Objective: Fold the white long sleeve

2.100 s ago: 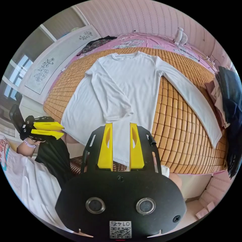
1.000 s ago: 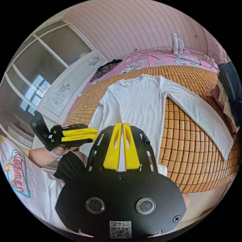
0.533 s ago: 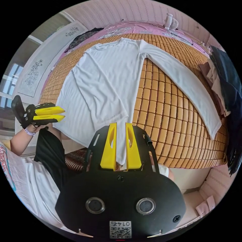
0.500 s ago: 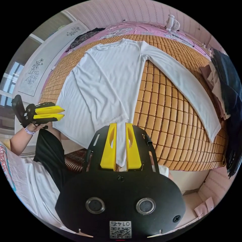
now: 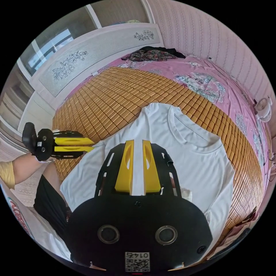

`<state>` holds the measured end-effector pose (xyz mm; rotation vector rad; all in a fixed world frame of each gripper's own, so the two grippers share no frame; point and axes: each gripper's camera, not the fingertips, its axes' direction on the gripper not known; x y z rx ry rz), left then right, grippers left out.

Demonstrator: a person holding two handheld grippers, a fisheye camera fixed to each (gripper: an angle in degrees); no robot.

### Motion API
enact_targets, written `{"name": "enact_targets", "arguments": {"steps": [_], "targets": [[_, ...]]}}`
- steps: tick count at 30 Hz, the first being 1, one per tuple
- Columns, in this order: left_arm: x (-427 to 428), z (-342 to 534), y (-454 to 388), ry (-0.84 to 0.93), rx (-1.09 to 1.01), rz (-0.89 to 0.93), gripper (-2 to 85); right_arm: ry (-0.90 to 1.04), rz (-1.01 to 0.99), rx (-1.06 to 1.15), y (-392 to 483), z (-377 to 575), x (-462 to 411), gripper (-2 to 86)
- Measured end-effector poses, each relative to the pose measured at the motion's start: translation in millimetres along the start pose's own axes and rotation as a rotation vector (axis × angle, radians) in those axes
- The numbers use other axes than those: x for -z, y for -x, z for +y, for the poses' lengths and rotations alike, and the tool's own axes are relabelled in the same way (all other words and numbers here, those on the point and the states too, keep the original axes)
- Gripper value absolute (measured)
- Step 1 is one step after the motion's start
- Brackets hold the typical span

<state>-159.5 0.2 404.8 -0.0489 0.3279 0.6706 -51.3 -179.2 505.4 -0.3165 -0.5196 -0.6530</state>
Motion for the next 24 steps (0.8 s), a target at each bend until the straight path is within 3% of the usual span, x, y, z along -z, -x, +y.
{"name": "enact_targets", "arguments": {"steps": [5, 10, 16, 20, 24], "targets": [[-32, -7, 14, 0.095, -0.005, -0.001, 4.8, 0.023, 0.051, 0.006, -5, -53, -44, 8.8], [-26, -3, 27, 0.075, -0.035, 0.003, -0.2, -0.019, 0.007, -0.009, -11, -73, -46, 1.5], [-39, 10, 62, 0.109, 0.128, 0.059, -0.9, -0.006, -0.013, -0.057, -31, -72, -62, 2.5], [-34, 20, 82, 0.075, 0.285, 0.161, -0.9, -0.048, -0.083, -0.121, -47, -65, -38, 8.7], [-5, 32, 71, 0.022, 0.292, 0.105, -0.8, -0.197, -0.060, -0.169, -63, -13, 35, 9.7]]}}
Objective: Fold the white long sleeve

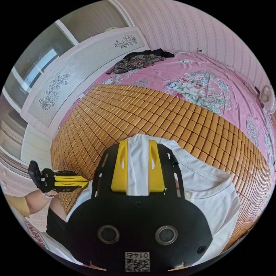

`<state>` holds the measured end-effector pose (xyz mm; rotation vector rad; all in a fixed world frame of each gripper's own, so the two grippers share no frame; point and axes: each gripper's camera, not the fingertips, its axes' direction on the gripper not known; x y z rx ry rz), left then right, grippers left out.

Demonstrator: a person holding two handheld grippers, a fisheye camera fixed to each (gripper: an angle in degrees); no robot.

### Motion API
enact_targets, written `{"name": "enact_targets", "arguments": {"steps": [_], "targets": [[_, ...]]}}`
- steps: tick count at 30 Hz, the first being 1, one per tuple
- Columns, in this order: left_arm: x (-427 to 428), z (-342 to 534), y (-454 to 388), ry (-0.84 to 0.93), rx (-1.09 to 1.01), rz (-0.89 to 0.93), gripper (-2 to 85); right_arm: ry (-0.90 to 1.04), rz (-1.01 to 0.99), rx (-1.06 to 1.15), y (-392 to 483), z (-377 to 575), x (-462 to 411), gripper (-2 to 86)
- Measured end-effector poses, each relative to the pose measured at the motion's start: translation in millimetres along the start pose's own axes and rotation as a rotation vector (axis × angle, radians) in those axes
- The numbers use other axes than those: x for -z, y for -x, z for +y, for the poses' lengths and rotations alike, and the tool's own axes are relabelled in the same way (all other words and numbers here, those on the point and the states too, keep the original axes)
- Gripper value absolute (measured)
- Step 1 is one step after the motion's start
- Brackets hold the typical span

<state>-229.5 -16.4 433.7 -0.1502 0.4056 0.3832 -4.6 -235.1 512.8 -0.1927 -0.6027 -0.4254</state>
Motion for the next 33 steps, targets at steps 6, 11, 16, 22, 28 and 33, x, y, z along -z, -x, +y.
{"name": "enact_targets", "arguments": {"steps": [6, 11, 16, 22, 28, 33], "targets": [[27, 44, -80, -0.018, -0.092, 0.158, -1.0, -0.204, 0.239, 0.078, 7, 181, 146, 6.8], [7, 54, -192, 0.074, -0.243, 0.353, -1.0, -0.100, 0.334, -0.207, -19, 355, 209, 7.0], [-7, 33, -270, 0.113, -0.420, 0.329, -1.0, -0.092, 0.508, -0.564, -54, 479, 268, 7.6], [-38, 17, -305, 0.190, -0.467, 0.183, -1.0, -0.159, 0.510, -0.880, -117, 542, 307, 11.7], [-67, 28, -313, 0.259, -0.452, 0.134, -1.0, -0.221, 0.691, -1.028, -157, 567, 329, 12.4], [-67, 30, -312, 0.243, -0.430, 0.133, -1.0, -0.179, 0.665, -1.118, -179, 587, 321, 11.0]]}}
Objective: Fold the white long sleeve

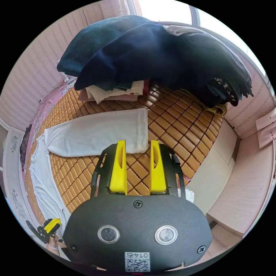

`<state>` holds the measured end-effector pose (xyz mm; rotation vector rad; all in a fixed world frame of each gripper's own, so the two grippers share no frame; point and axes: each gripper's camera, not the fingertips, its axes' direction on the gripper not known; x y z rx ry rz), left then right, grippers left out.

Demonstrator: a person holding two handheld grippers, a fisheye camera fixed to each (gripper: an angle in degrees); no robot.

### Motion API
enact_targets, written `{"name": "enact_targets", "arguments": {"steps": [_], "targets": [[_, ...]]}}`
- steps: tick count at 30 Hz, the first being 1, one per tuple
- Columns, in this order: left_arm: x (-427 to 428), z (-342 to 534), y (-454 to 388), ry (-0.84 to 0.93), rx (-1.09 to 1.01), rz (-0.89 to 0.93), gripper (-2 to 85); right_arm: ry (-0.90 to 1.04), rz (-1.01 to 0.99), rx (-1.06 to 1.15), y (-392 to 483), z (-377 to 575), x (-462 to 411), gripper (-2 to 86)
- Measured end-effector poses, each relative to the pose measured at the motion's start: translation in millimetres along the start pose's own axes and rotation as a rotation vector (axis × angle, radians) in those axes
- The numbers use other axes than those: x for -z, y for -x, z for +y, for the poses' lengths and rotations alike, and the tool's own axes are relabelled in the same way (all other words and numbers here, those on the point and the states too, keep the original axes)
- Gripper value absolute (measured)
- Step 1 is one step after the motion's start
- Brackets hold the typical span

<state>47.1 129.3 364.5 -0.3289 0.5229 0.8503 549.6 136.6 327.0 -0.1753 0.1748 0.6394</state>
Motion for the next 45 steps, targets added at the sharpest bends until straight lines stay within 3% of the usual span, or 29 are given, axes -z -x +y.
{"name": "enact_targets", "arguments": {"steps": [9, 17, 21, 25, 30, 33, 36, 40, 45], "targets": [[1, -1, 3, 0.016, -0.004, -0.004, -1.0, -0.030, -0.004, 0.045, -18, 15, 6, 4.7], [3, 8, 32, 0.005, 0.116, 0.116, -1.0, -0.041, -0.307, 0.074, -8, 12, 40, 1.4], [14, 24, 62, -0.078, 0.229, 0.243, -1.0, -0.139, -0.533, 0.251, 47, 0, 96, 1.0], [60, 66, 88, -0.227, 0.239, 0.244, -1.0, -0.307, -0.755, 0.515, 131, 4, 174, 0.6], [119, 152, 132, -0.356, 0.416, 0.218, -1.0, -0.442, -1.015, 0.914, 238, 63, 247, 1.9], [146, 208, 151, -0.402, 0.535, 0.167, -1.0, -0.296, -1.156, 1.240, 304, 132, 249, 4.3], [157, 247, 161, -0.392, 0.626, 0.112, -1.0, -0.022, -1.111, 1.468, 351, 207, 204, 6.3], [152, 264, 167, -0.350, 0.666, 0.088, -0.9, 0.344, -0.907, 1.510, 375, 283, 125, 8.9], [139, 243, 170, -0.310, 0.636, 0.108, 0.0, 0.390, -0.772, 1.504, 383, 325, 104, 9.7]]}}
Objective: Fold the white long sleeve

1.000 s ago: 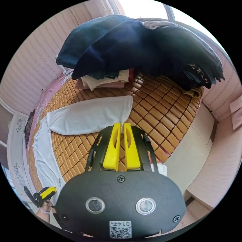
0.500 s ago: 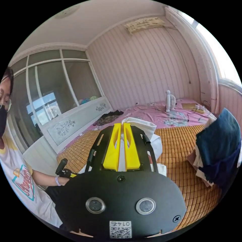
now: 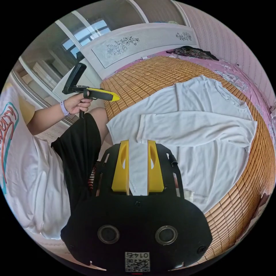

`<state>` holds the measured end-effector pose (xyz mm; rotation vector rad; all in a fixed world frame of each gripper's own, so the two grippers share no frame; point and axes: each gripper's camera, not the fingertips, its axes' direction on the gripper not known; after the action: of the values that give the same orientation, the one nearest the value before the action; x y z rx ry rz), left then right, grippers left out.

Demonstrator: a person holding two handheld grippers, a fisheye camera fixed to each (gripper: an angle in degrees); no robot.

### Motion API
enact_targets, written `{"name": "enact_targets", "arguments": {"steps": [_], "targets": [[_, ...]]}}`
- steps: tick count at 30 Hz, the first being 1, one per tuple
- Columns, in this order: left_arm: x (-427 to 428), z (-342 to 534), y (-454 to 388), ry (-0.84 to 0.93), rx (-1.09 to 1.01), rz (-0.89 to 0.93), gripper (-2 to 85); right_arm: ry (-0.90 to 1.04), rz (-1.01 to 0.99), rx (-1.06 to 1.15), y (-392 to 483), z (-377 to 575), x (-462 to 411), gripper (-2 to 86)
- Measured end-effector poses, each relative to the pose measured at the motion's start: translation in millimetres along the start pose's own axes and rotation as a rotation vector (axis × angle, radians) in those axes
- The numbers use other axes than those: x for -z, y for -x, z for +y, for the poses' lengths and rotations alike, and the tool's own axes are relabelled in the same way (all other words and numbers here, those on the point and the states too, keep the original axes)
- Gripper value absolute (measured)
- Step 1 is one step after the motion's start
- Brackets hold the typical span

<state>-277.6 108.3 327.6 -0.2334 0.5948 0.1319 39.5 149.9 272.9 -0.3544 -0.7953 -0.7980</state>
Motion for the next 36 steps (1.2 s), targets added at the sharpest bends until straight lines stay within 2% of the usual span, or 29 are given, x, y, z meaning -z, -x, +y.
{"name": "enact_targets", "arguments": {"steps": [3, 7, 9, 13, 20, 27, 31, 36], "targets": [[-23, -14, -14, 0.054, -0.053, -0.031, 2.3, -0.002, 0.002, -0.072, 0, -10, -12, 9.5], [-63, -29, -31, 0.156, -0.113, -0.132, 5.4, 0.050, 0.121, -0.044, 16, -38, -47, 9.3], [-80, -33, -36, 0.226, -0.143, -0.181, 5.5, 0.073, 0.159, -0.050, 19, -50, -65, 9.3], [-76, -35, -45, 0.233, -0.212, -0.204, 2.0, 0.102, 0.244, -0.118, 11, -67, -83, 6.4], [-24, -41, -60, 0.157, -0.267, -0.276, -0.7, 0.020, 0.168, -0.093, 13, -85, -51, 2.7], [-25, -38, -36, 0.160, -0.203, -0.275, -0.8, 0.033, 0.079, -0.090, 0, -101, -63, 2.2], [-10, -31, -32, 0.050, -0.206, -0.241, -1.0, -0.038, 0.033, -0.165, -16, -99, -58, 2.2], [17, -23, -29, -0.103, -0.207, -0.189, -1.0, -0.131, 0.049, -0.138, -16, -92, -44, 2.2]]}}
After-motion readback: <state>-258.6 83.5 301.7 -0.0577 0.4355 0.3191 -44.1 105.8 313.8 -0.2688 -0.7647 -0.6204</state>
